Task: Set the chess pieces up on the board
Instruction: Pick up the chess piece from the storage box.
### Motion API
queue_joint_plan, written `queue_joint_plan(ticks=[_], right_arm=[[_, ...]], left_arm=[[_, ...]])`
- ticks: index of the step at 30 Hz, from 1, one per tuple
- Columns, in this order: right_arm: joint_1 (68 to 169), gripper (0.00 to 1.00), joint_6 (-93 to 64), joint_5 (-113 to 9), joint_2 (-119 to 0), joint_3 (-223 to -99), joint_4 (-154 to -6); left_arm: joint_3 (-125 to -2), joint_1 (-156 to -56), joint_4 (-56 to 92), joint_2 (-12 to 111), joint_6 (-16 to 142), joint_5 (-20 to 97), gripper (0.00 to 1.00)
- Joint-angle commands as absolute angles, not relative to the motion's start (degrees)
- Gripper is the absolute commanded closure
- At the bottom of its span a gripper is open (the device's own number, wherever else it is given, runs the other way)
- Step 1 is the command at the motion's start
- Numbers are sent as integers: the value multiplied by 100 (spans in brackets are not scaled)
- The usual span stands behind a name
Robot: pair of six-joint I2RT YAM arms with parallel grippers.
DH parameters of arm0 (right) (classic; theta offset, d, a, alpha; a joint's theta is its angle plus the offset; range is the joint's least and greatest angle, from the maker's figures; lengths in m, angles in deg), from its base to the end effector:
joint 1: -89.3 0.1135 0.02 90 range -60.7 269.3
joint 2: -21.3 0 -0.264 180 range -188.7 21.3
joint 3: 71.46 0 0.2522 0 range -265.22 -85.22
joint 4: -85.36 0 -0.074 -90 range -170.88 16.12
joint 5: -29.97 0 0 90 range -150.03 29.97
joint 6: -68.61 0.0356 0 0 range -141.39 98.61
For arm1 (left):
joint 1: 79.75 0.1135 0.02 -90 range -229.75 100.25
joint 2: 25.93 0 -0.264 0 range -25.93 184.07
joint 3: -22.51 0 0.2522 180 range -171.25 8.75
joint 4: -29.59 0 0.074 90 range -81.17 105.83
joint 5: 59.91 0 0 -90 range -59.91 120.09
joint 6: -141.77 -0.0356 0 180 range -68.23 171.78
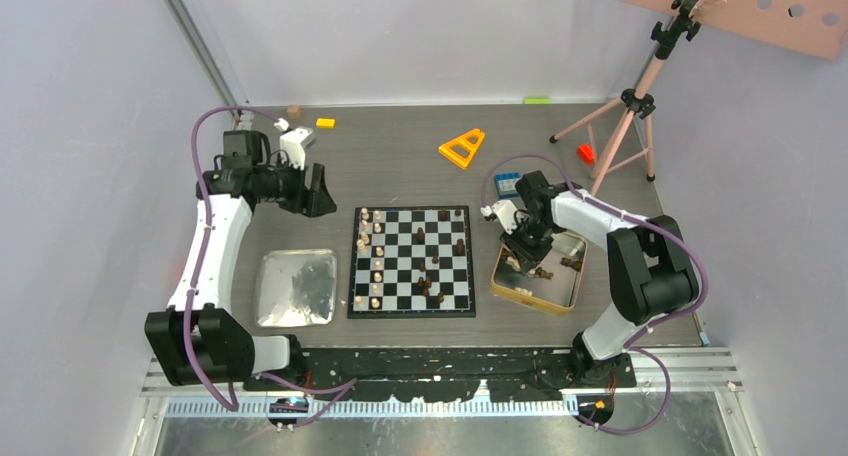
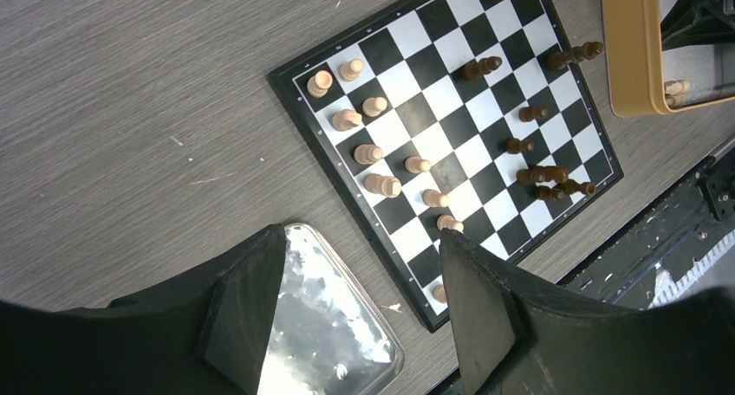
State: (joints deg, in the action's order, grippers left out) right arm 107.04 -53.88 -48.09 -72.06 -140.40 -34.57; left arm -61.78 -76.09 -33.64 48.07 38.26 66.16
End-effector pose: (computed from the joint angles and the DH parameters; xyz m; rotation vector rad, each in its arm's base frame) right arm 0.2602 0.0910 0.1645 -1.2894 2.7151 0.2932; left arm 0.2581 -0.0045 0.3303 0.4560 2.3130 -0.6373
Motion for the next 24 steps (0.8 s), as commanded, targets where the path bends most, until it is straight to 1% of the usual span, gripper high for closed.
queue_joint_plan(ticks=[1,5,10,13,20,24], right_arm=[[10590,90,-5551,-4694,-6824,-14234,-3325],[10523,93,-5669,-4574,-6585,-14436,-3068],[10443,93,-5733,-4403,-6262,-14591,-2815],[10417,93,-5732,-4081,-6099,-14734,-2686],[10416,94,-5483,-2961,-5582,-15187,-2596],[10423,94,-5261,-2307,-5492,-15586,-2631]], left_arm=[[-6312,-7757,-3157,4747,3687,6768,32],[-6341,-7919,-3102,4769,3669,6861,32],[-6309,-8529,-2738,4814,3903,7170,32],[-6379,-9084,-2400,4984,4229,7418,33],[-6995,-10389,-1585,5865,5373,8076,35],[-7501,-10912,-1279,6532,6013,8416,37]])
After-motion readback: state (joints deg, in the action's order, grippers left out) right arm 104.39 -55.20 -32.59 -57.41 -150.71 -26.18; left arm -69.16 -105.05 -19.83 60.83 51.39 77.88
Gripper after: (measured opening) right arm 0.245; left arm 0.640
